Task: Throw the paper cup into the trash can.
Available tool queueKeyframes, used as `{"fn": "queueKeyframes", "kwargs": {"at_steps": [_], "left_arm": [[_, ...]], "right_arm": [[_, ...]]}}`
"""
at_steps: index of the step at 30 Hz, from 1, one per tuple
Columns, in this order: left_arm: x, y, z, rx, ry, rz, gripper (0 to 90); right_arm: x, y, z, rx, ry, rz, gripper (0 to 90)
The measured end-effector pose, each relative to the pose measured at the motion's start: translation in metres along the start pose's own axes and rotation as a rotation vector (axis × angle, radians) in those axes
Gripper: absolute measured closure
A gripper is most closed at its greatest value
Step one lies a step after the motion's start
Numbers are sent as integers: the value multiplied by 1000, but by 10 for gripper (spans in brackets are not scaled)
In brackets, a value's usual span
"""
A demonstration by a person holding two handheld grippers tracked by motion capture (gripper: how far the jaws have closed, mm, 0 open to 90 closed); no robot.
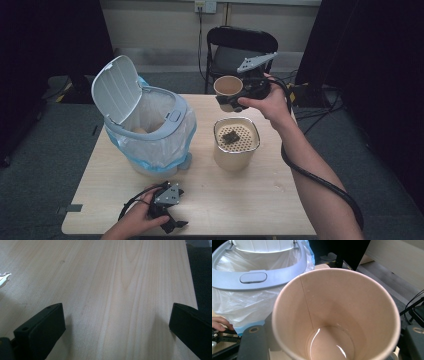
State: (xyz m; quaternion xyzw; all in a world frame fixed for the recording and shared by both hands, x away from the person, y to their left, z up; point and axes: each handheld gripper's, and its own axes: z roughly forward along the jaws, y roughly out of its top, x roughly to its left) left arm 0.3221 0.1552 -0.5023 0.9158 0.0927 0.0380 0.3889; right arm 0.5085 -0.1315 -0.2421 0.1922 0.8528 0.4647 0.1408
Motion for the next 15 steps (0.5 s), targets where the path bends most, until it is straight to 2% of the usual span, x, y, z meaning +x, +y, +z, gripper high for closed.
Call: {"fn": "queueKeyframes", "kwargs": {"at_steps": [10, 15], "left_arm": [[0, 0, 0, -1, -5, -8, 0], [0, 0, 0, -1, -5, -9, 0]], "right_arm": [[9, 20, 2, 10, 28, -38, 267], [11, 30, 4, 0, 42, -35, 266]]}}
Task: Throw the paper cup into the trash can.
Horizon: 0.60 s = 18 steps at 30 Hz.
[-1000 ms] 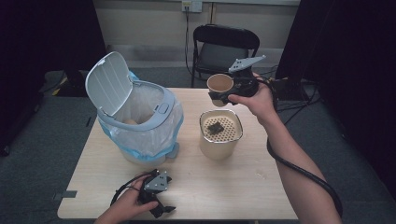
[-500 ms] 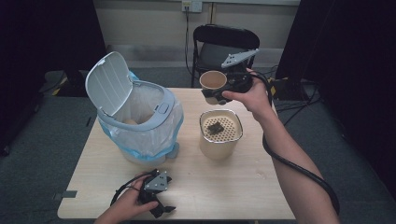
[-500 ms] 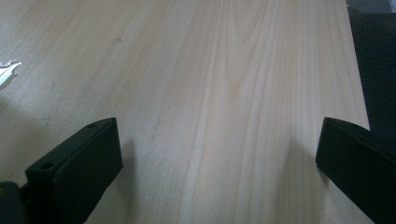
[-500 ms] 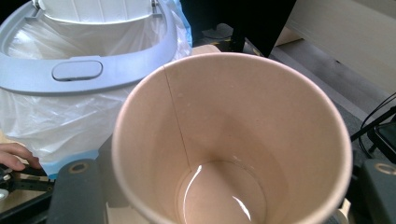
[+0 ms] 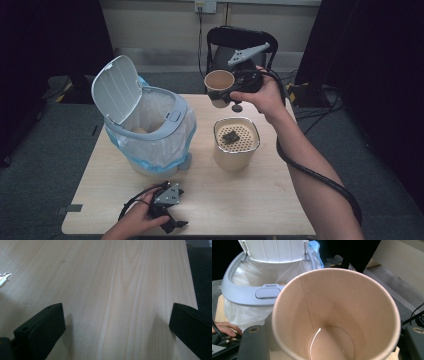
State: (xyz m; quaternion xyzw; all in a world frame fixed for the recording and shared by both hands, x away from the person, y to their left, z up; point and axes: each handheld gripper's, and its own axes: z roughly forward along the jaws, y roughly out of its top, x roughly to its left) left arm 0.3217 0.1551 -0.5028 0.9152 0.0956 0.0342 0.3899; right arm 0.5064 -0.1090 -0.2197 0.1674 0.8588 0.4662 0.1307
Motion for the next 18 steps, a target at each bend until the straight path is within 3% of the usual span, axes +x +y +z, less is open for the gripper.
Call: {"fn": "queueKeyframes", "kwargs": {"at_steps": [18], "left_arm": [[0, 0, 0, 1, -1, 0, 0]], "right_arm": [[17, 31, 25, -12, 70, -29, 266]]}}
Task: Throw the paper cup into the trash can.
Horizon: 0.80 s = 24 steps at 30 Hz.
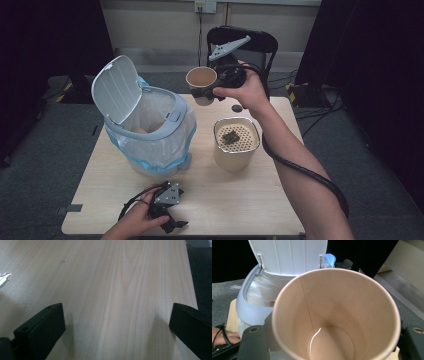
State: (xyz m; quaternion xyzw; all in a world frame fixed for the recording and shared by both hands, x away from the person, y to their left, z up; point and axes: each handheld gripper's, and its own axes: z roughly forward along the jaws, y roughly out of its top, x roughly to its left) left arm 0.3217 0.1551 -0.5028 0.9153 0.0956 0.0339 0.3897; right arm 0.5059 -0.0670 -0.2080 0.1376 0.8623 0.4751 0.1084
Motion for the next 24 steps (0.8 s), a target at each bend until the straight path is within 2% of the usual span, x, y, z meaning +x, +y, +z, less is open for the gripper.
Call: {"fn": "queueKeyframes", "kwargs": {"at_steps": [10, 24], "left_arm": [[0, 0, 0, -4, -2, -2, 0], [0, 0, 0, 0, -9, -1, 0]], "right_arm": [[9, 17, 17, -3, 34, -27, 265], [23, 31, 41, -7, 82, -53, 263]]}}
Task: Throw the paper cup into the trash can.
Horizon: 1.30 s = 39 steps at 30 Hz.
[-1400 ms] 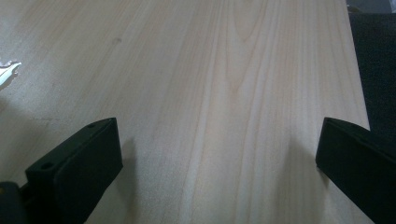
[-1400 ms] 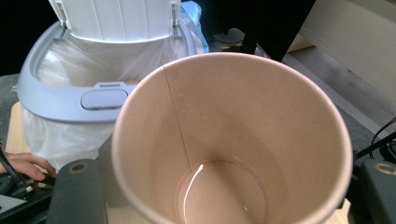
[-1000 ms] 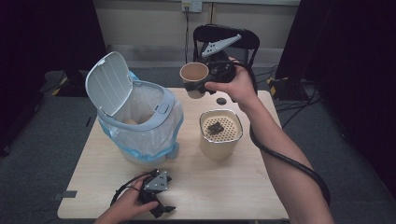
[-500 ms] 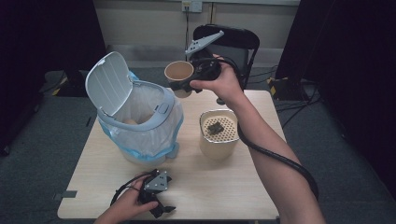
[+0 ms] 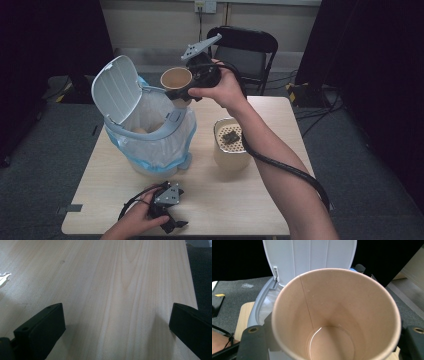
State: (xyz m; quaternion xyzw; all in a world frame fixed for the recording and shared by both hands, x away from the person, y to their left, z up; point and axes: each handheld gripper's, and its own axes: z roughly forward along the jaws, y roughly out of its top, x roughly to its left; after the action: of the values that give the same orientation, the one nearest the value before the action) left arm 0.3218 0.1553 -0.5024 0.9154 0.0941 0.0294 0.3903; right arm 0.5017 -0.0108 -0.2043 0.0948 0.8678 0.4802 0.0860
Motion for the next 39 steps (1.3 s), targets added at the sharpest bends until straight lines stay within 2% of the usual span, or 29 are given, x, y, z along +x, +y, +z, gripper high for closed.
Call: {"fn": "queueKeyframes", "kwargs": {"at_steps": [18, 28, 29, 39], "left_arm": [[0, 0, 0, 5, 8, 3, 0], [0, 0, 0, 2, 5, 2, 0], [-1, 0, 1, -9, 18, -1, 0], [0, 0, 0, -1, 11, 2, 0]], "right_arm": [[10, 8, 35, 5, 62, -10, 261], [13, 13, 49, -2, 74, -10, 260], [13, 13, 50, -5, 78, -9, 260], [16, 18, 63, -1, 94, -17, 260]]}}
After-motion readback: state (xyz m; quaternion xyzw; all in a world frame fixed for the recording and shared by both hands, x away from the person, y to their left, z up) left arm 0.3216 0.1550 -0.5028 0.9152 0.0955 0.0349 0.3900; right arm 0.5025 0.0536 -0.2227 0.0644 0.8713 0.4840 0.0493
